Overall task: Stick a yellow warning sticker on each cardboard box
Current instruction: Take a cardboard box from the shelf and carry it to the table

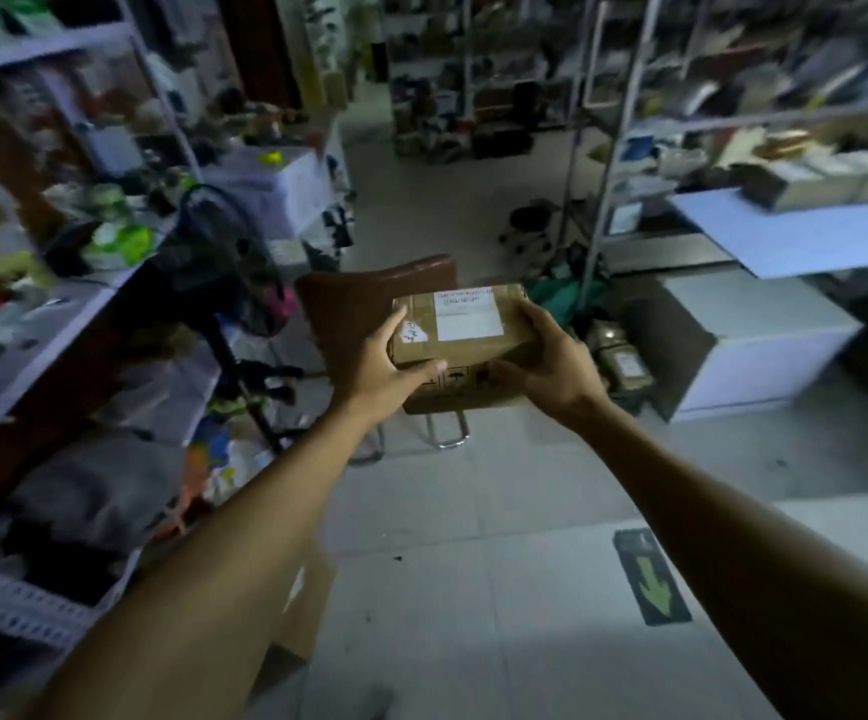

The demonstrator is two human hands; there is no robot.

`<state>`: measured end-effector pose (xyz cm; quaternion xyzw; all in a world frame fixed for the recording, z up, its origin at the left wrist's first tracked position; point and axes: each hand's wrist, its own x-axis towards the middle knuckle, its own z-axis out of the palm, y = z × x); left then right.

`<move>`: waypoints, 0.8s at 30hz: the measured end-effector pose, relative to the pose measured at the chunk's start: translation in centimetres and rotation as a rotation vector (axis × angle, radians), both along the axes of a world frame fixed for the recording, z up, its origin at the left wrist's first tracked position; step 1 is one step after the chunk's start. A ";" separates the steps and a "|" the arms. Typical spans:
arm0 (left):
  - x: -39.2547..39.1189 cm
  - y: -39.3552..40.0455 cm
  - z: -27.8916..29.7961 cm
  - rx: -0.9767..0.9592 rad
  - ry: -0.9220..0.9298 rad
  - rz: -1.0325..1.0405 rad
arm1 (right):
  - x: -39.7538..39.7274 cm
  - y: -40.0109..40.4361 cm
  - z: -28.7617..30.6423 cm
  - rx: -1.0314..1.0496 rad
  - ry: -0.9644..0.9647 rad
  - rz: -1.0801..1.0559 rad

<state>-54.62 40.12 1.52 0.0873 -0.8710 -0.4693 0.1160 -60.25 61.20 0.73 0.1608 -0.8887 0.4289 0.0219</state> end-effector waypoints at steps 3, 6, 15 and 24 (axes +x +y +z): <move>-4.3 3.0 -0.7 0.032 -0.011 -0.141 | -1.1 3.6 -0.5 -0.017 0.016 -0.127; -8.3 5.0 -1.5 0.030 -0.018 -0.272 | -2.4 6.3 -1.2 0.009 0.031 -0.261; -17.7 9.7 -2.1 -0.066 -0.004 -0.589 | -4.6 10.3 -2.0 0.026 -0.005 -0.529; -24.6 17.0 -3.9 -0.078 -0.036 -0.804 | -6.5 15.3 -3.7 0.007 -0.005 -0.737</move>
